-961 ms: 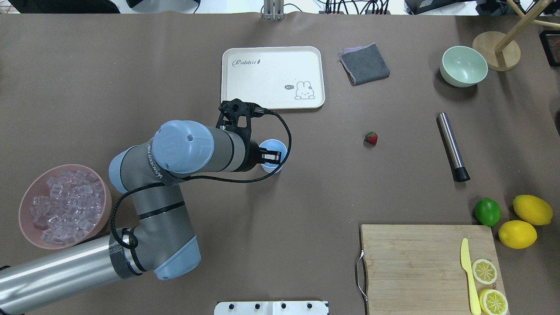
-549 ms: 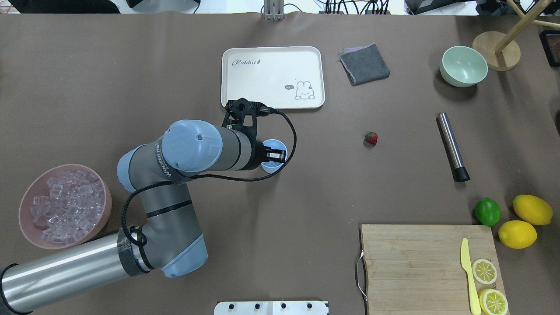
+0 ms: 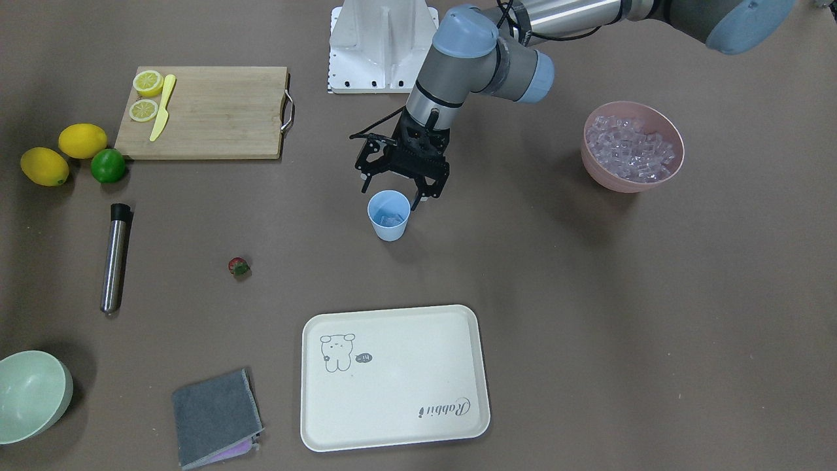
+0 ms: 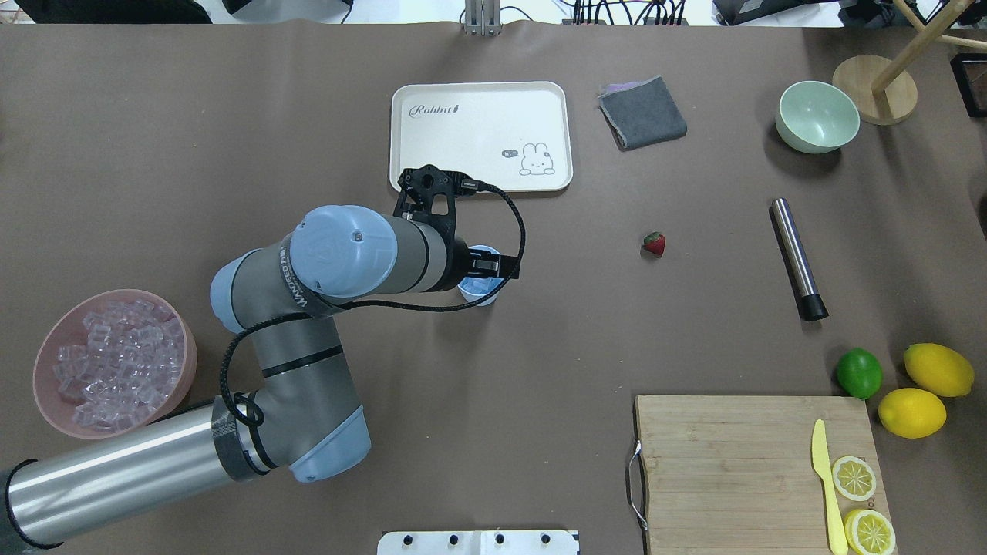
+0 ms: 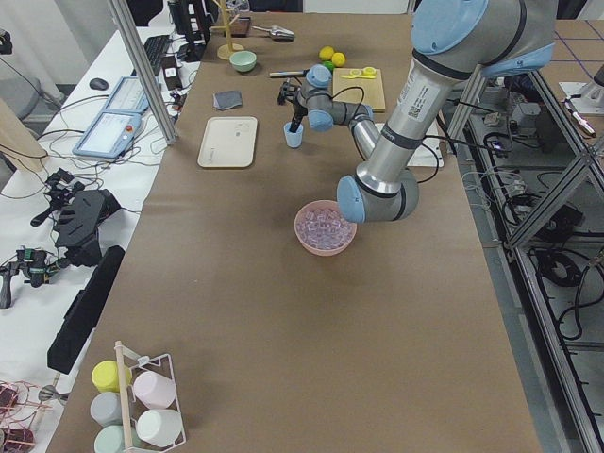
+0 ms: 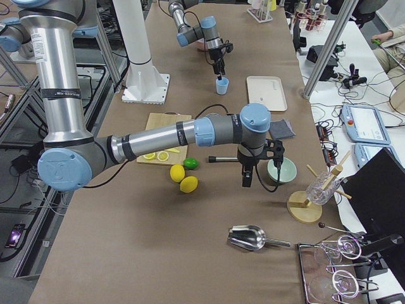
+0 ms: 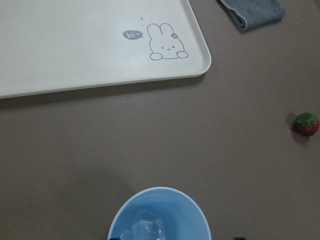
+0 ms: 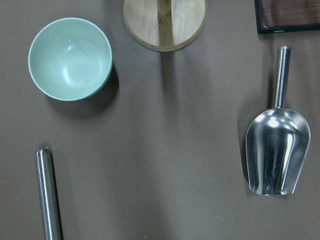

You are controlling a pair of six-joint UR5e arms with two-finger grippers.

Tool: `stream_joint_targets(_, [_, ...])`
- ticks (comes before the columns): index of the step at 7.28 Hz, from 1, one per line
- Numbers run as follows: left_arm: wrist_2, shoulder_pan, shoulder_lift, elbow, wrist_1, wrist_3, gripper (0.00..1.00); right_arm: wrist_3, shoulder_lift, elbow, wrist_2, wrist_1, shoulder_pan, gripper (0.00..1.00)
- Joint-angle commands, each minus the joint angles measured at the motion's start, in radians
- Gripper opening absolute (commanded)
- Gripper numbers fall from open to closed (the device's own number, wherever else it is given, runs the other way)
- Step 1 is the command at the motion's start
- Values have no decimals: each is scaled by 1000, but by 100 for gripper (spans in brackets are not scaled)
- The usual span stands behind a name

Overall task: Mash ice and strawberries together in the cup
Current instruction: 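Raise the left arm away from the cup while the right arm starts moving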

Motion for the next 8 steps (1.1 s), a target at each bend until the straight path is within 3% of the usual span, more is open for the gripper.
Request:
stream_joint_targets(1, [-111, -110, 48, -66, 59, 11, 97, 84, 35, 0, -5, 53, -81, 100])
stream_joint_targets(2, [-203, -199, 94, -151, 173, 66, 97, 206, 84, 1, -6, 58, -147, 100])
stream_joint_targets(3, [-221, -267, 125, -245, 340, 191, 97, 288, 130, 1, -8, 59, -208, 100])
stream_joint_targets(4, [-217, -329, 128, -267, 436, 241, 98, 319, 174, 1, -10, 59, -261, 100])
stream_joint_targets(6, [-173, -411, 226, -249, 379, 249, 98, 425, 266, 0, -60, 59, -365, 100])
stream_joint_targets(8, [-135, -500, 349, -224, 191, 249, 98, 489, 326, -2, -132, 59, -460, 100])
